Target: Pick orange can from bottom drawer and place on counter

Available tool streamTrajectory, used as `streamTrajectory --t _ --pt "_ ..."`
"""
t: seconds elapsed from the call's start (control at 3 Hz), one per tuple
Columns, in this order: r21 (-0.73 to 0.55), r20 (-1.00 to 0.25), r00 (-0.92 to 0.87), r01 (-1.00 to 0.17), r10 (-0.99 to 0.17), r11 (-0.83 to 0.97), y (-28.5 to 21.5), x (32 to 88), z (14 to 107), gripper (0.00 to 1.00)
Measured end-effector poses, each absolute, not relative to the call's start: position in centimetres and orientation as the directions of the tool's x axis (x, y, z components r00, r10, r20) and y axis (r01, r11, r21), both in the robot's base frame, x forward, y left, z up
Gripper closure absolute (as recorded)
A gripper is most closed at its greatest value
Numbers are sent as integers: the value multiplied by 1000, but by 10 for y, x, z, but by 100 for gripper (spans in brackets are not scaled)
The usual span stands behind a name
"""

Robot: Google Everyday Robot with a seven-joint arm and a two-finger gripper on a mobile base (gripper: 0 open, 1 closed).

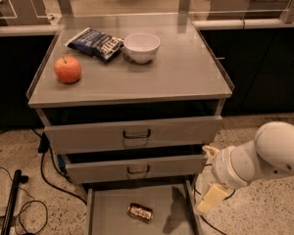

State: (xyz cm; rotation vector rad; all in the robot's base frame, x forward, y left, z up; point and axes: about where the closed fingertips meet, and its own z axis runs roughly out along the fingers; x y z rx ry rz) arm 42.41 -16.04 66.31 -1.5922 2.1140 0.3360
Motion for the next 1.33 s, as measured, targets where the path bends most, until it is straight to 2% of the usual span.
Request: streamTrajectory --t 0.67,1.33 --pt "-60 -534 -210 -957 -819 284 -145 415 581 0" --pt "32 -536 -262 -956 -803 291 -136 416 490 0"
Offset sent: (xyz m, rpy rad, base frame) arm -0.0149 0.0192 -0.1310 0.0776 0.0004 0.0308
